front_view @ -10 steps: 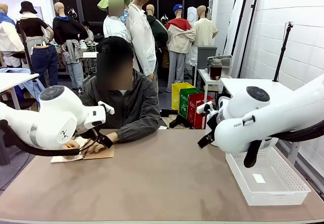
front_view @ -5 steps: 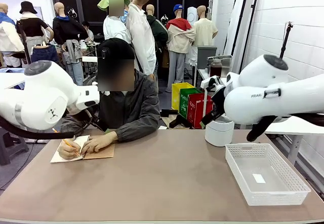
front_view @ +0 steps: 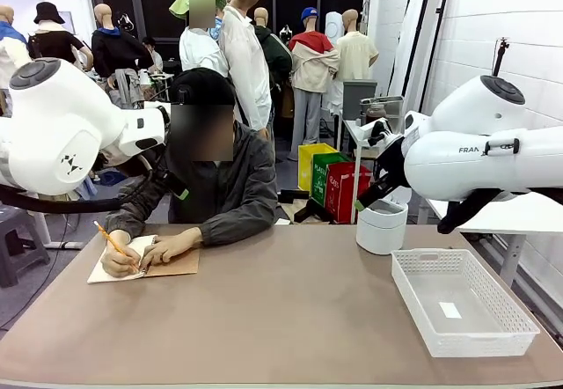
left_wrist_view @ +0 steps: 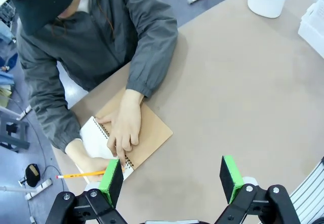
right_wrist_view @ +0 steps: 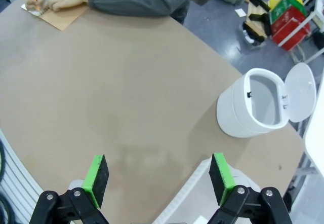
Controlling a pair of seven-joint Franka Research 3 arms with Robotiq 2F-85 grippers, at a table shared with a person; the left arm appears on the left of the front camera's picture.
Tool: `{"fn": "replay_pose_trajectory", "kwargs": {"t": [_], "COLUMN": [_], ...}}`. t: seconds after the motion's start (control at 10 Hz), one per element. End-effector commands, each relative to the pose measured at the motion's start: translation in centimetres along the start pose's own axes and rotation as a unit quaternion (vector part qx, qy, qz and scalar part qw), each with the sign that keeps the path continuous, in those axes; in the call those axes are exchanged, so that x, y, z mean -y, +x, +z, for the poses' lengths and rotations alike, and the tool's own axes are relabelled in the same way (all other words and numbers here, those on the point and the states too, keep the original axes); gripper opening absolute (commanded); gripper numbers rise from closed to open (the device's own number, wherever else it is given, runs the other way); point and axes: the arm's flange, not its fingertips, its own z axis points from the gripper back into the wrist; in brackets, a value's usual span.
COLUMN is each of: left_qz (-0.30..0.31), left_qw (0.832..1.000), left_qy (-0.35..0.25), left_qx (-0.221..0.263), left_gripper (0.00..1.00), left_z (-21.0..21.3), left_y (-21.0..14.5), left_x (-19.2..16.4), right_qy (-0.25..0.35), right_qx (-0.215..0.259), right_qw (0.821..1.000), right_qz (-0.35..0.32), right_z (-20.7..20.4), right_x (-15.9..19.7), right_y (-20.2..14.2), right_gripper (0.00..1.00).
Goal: Sort the paper based on its condition.
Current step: If a person hands you a paper, place it in the Organizing basket , and if it's crumpled, put it in the Trash can.
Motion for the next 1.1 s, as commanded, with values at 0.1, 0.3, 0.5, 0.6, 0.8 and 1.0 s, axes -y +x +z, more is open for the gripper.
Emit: {"fn": "replay_pose_trajectory", "kwargs": {"t": [0.1,0.3,0.5,0.6,0.8,1.0], "left_qz": [-0.010,-0.048,-0.078,-0.091,-0.099,-0.083], "left_qw": [1.000,0.995,0.986,0.982,0.971,0.969], "left_qy": [0.003,-0.082,-0.124,-0.133,-0.151,-0.155], "left_qx": [-0.010,0.033,0.074,0.101,0.157,0.176], "left_gripper": [1.00,1.00,1.00,1.00,1.00,1.00], "left_z": [-0.5,-0.6,0.0,0.3,0.8,1.0], "left_y": [-0.2,-0.6,-1.4,-1.7,-2.1,-2.2], "left_x": [-0.2,-0.8,-1.2,-1.2,-1.1,-0.6], "right_qy": [0.034,0.081,0.118,0.128,0.144,0.148], "right_qx": [0.023,0.073,0.114,0.126,0.145,0.159], "right_qw": [0.999,0.994,0.986,0.983,0.977,0.972], "right_qz": [0.001,0.013,0.027,0.039,0.062,0.091], "right_z": [0.0,1.4,2.7,2.9,2.7,2.7], "right_x": [0.6,1.4,2.0,2.1,2.3,2.1], "right_y": [-0.8,-1.0,-1.3,-1.3,-1.3,-1.3], "right_gripper": [1.00,1.00,1.00,1.00,1.00,1.00]}}
